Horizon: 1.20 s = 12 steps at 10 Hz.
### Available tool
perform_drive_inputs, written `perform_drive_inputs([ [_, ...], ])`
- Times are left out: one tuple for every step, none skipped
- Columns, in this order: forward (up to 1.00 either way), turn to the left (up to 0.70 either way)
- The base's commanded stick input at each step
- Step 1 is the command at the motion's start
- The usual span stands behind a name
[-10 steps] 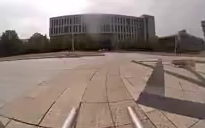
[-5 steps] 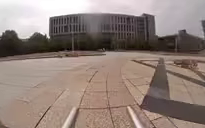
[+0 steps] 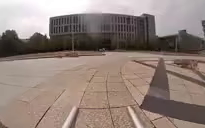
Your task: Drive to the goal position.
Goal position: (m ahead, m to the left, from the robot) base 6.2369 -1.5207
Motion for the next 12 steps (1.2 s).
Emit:
perform_drive_inputs([
  [0.70, 0.00],
  [0.70, 0.00],
  [0.70, 0.00],
  [0.70, 0.00],
  [0.70, 0.00],
  [0.70, 0.00],
  [0.70, 0.00],
  [0.70, 0.00],
  [0.70, 0.00],
  [0.70, 0.00],
  [0.70, 0.00],
  [0.70, 0.00],
])
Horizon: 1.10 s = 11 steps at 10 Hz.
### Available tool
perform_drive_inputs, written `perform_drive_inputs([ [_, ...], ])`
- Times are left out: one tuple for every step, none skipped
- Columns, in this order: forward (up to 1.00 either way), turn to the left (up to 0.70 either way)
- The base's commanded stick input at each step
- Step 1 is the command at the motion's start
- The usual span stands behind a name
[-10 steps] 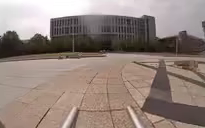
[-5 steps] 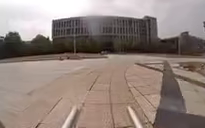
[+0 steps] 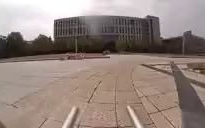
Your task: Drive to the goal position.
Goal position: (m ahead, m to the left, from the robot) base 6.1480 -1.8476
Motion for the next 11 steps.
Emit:
perform_drive_inputs([
  [0.70, -0.06],
  [0.70, -0.21],
  [0.70, -0.35],
  [0.70, -0.35],
  [0.70, -0.35],
  [0.70, -0.35],
  [0.70, -0.35],
  [0.70, -0.35],
  [0.70, -0.35],
  [0.70, -0.35],
  [0.70, -0.35],
])
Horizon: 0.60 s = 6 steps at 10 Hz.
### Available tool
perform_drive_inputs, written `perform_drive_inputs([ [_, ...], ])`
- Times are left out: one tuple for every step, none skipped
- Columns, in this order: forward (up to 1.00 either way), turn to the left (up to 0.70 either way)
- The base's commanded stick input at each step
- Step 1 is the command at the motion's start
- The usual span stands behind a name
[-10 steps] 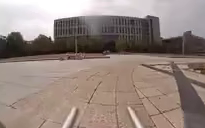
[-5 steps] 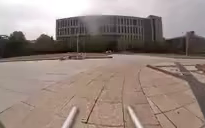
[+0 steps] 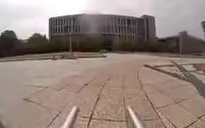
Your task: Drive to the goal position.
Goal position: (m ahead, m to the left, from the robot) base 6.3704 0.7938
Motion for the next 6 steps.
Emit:
perform_drive_inputs([
  [0.70, -0.35],
  [0.70, -0.35],
  [0.70, -0.34],
  [0.54, -0.24],
  [0.00, 0.00],
  [0.00, 0.00],
])
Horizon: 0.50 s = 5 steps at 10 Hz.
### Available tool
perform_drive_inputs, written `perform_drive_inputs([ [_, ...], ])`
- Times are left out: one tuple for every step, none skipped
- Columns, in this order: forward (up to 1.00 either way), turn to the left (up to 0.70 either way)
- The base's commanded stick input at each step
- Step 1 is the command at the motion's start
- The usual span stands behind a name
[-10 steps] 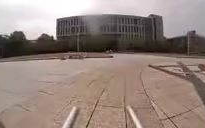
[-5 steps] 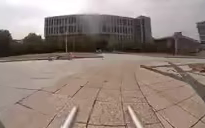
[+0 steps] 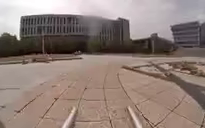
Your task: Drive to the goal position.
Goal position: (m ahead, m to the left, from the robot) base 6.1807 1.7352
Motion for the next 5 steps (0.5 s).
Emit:
perform_drive_inputs([
  [0.00, 0.00],
  [0.00, 0.00],
  [0.00, 0.00],
  [0.00, 0.00],
  [0.00, 0.00],
])
